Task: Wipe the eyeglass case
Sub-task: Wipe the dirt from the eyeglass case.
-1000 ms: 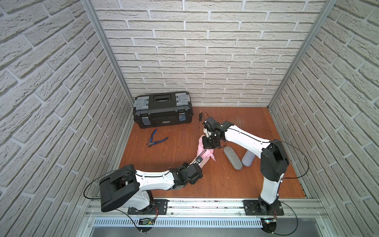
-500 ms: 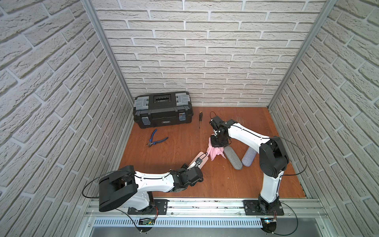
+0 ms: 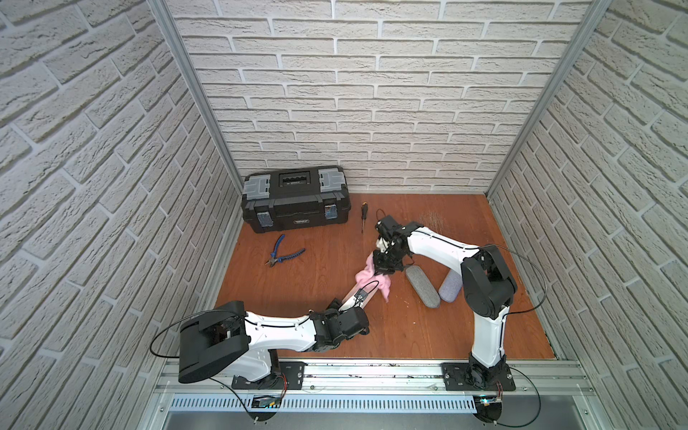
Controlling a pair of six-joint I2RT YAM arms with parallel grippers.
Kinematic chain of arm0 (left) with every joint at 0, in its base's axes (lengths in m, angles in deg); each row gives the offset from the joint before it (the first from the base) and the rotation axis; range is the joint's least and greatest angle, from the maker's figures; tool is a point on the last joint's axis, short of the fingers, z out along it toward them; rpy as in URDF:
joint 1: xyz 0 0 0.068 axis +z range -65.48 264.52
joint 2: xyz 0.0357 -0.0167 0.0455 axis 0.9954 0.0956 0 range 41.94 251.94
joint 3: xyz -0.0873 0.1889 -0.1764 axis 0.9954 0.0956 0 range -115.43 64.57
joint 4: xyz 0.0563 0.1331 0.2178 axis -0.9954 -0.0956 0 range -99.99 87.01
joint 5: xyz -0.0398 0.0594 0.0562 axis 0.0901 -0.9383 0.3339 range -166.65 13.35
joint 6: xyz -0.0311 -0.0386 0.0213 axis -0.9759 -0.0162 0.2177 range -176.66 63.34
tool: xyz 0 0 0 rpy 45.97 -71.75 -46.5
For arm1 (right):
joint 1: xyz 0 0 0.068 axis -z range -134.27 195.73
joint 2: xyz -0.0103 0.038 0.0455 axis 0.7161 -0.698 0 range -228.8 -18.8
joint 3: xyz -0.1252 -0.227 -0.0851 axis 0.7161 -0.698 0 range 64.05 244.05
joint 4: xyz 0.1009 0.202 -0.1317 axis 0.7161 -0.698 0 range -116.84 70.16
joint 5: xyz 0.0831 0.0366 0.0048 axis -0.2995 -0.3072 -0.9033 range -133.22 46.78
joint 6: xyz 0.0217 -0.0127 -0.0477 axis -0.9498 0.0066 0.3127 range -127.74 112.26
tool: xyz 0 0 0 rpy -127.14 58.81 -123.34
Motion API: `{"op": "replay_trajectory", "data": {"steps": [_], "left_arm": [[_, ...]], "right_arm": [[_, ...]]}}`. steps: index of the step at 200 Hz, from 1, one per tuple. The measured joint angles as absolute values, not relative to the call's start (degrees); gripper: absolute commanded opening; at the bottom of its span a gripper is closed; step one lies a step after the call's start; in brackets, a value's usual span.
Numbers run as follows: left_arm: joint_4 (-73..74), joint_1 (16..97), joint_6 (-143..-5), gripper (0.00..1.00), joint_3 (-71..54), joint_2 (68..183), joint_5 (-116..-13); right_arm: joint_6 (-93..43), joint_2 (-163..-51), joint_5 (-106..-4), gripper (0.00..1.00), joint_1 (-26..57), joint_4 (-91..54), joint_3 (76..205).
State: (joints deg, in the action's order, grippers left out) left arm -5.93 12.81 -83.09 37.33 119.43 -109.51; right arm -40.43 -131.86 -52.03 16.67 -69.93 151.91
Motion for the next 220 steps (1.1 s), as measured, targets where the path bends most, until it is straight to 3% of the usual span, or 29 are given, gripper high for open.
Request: {"op": "replay_trajectory", "data": {"steps": [22,48,72,100,122,150,178,200,220], "left_arm": [[-7.14,10.28,-82.59,0.38,36.98,120.15,-112.75],[-10.13,7.04,-82.37,0.38,34.22,123.65,-117.71],[-13.85,4.44,-83.51,0.39,30.31,127.98,-121.97],[-17.58,2.91,-85.76,0.39,27.47,131.34,-125.14],[-18.55,2.26,-88.01,0.38,27.14,132.2,-125.93],[-18.22,2.06,-88.82,0.37,27.12,132.2,-125.55],[-17.3,1.27,-88.06,0.37,27.1,132.09,-124.35],[-18.2,1.36,-88.36,0.37,27.51,131.69,-125.4],[-18.44,1.6,-88.21,0.37,27.99,131.37,-125.97]], "right_arm": [[-35.18,-131.84,-39.66,0.02,16.96,-75.98,159.23],[-30.9,-132.78,-38.4,0.02,9.72,-81.29,168.14],[-29.22,-136.12,-47.34,0.02,1.85,-81.97,173.35],[-30.11,-138.07,-61.78,0.02,-2.67,-78.95,168.82],[-31.6,-137.78,-68.89,0.02,-1.01,-74.27,160.65],[-33.55,-135.88,-76.03,0.02,6.92,-65.44,150.57],[-33.65,-134.92,-65.85,0.02,13.52,-64.96,149.02],[-33.35,-134.42,-50.85,0.02,15.12,-70.47,152.28],[-32.58,-134.07,-46.13,0.02,14.11,-74.84,158.37]]}}
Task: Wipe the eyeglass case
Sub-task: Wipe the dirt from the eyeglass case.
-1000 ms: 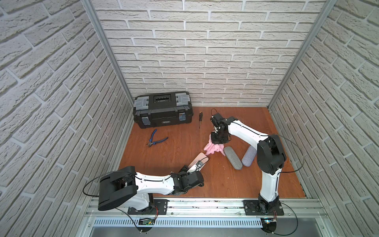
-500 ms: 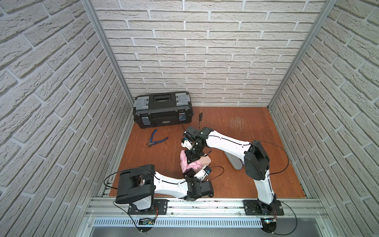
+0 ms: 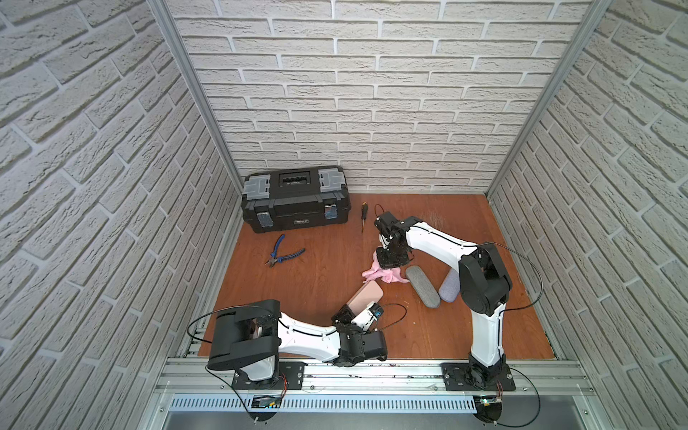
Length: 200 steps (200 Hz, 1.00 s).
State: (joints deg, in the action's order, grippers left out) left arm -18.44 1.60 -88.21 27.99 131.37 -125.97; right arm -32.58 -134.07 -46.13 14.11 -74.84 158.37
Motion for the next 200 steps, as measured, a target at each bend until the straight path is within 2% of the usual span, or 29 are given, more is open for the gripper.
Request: {"op": "replay_trajectory", "data": {"steps": [16,30,63,89,104,141,177,200], "left_arm": [[-18.41,1.6,-88.16,0.37,28.28,131.13,-126.06],[-18.39,1.6,-88.23,0.37,28.8,130.67,-126.08],[-18.02,1.6,-89.06,0.36,29.48,130.21,-126.23],[-17.58,1.62,-89.74,0.35,29.72,129.86,-125.53],[-16.47,1.82,-89.39,0.33,29.94,129.53,-124.64],[-13.72,5.19,-88.69,0.31,32.69,125.92,-120.86],[-10.15,9.89,-87.09,0.32,36.1,121.07,-114.1],[-8.14,12.16,-86.46,0.32,38.05,118.45,-110.08]], "right_arm": [[-32.15,-134.07,-48.95,0.02,11.25,-75.65,164.32],[-32.45,-133.87,-55.82,0.02,7.47,-73.97,166.37],[-36.06,-134.11,-75.71,0.02,0.19,-64.53,154.51],[-35.93,-135.53,-79.71,0.02,4.37,-61.62,149.04],[-34.79,-135.51,-74.35,0.02,9.24,-62.82,149.3],[-30.14,-135.51,-50.53,0.02,15.69,-69.99,154.11],[-22.16,-138.5,-35.75,0.02,11.1,-78.03,165.37],[-18.75,-142.83,-32.71,0.02,6.84,-78.6,171.16]]}}
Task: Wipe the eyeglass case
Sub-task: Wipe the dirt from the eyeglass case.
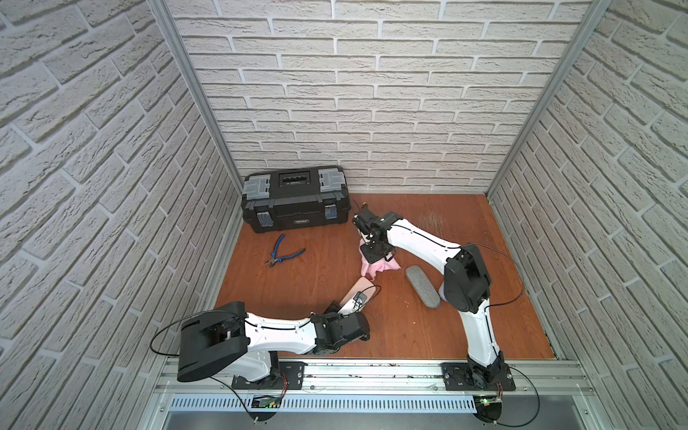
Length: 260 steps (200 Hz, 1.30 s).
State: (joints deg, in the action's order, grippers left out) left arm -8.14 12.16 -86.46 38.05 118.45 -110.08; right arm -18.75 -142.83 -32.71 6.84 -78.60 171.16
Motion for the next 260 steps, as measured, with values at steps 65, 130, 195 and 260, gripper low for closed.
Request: {"op": "replay_trajectory", "data": {"steps": [65,130,195,260], "left_arm": [[-4.16,17.23,-89.41,0.27,42.55,113.58,-102.76],[-2.46,19.77,-92.1,0.27,42.03,115.61,-98.91],[-5.93,21.21,-93.32,0.27,38.62,117.64,-96.79],[-7.64,24.07,-93.72,0.27,37.83,116.83,-93.03]], "right_arm": [[-19.01,-141.04,-51.2,0.02,7.56,-71.96,158.44],[-24.26,-131.86,-57.39,0.02,11.14,-65.44,144.89],[-44.74,-127.92,-57.26,0.02,10.05,-56.0,138.31],[-55.86,-125.83,-54.9,0.02,7.95,-50.41,135.08]]}}
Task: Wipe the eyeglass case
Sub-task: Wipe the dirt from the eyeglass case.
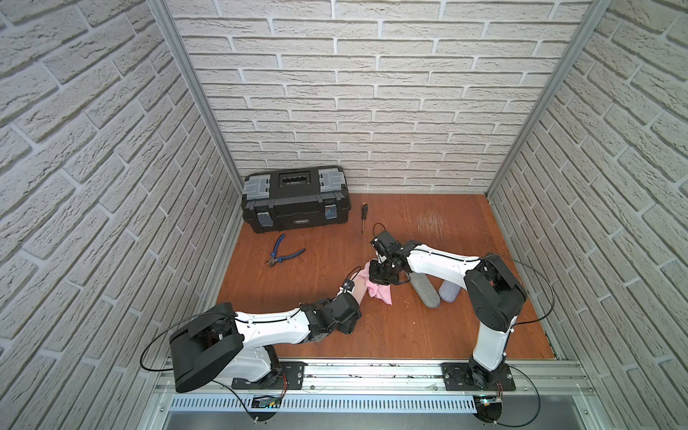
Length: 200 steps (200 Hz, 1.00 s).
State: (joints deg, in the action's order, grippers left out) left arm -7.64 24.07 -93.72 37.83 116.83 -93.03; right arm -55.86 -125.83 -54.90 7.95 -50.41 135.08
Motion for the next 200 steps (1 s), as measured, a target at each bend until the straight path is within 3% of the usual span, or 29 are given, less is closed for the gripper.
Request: {"op": "replay_trajectory", "data": {"steps": [45,78,141,200], "left_arm": [[-8.62,25.01,-92.54,0.27,37.52,116.42,-91.61],[-6.85,25.8,-91.6,0.26,37.54,117.14,-90.91],[-3.86,26.28,-91.68,0.26,38.53,117.38,-91.15],[-3.49,26.28,-91.62,0.26,38.73,117.29,-91.17]], "right_arm": [[-54.46,-125.83,-54.66,0.02,7.99,-51.65,135.53],[-47.42,-125.83,-56.89,0.02,11.19,-60.7,139.67],[-36.04,-125.91,-37.87,0.02,13.33,-73.36,152.67],[-35.25,-131.64,-37.24,0.02,10.86,-75.45,154.44]]}}
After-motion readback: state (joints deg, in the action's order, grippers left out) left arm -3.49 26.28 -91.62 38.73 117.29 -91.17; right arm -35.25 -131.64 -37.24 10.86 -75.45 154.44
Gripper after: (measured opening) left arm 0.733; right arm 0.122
